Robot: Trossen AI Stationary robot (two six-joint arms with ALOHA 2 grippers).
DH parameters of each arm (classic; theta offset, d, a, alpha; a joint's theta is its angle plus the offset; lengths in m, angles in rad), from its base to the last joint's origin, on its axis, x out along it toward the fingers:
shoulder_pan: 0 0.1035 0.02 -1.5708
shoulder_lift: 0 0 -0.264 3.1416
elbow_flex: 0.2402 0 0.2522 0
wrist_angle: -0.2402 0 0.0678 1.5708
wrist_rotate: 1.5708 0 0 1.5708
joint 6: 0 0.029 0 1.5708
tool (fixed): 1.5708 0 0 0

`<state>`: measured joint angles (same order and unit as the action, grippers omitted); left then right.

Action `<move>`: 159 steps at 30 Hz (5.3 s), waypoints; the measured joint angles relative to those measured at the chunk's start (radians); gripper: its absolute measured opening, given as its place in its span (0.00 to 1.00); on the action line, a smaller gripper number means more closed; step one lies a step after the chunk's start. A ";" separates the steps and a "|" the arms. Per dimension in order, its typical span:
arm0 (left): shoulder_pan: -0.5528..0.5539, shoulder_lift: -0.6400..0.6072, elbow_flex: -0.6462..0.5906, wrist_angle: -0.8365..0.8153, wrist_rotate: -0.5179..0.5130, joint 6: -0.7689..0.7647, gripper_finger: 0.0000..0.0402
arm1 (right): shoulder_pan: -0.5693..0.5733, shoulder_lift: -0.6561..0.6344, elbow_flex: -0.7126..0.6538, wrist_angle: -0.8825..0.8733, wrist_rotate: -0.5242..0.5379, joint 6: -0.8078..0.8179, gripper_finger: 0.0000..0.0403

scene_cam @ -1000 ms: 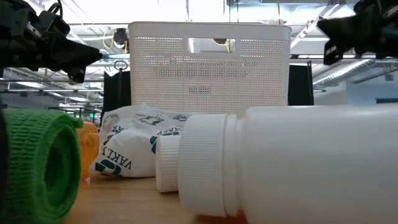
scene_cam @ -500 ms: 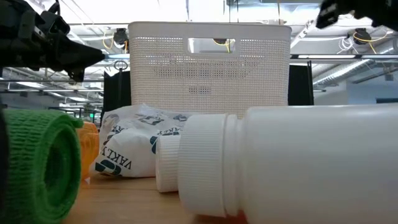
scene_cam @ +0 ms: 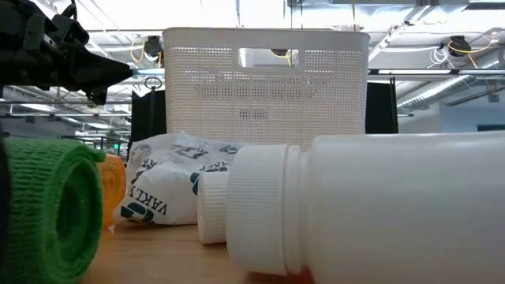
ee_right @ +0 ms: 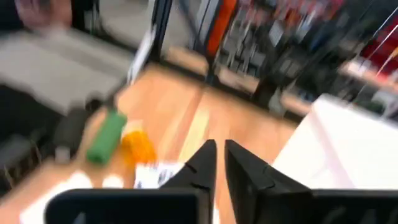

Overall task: Pick & place medical supplies in basket/bin
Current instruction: Put the red medicine bottle into the white bin

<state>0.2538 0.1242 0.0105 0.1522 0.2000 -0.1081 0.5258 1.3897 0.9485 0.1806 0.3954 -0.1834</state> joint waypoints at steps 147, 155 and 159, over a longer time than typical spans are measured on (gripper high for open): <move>0.000 0.000 0.000 -0.030 -0.105 -0.004 0.17 | -0.238 -0.978 -0.693 0.369 -0.136 0.024 0.36; 0.000 0.000 0.000 -0.030 -0.105 -0.005 0.17 | -0.430 -0.604 -0.268 0.106 -0.188 0.020 0.36; 0.000 0.000 0.000 -0.029 -0.105 -0.005 0.17 | -0.591 -0.381 0.045 -0.146 -0.260 0.036 0.36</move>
<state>0.2537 0.1240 0.0109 0.1232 0.0948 -0.1127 -0.0654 1.0092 0.9936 0.0347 0.1350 -0.1470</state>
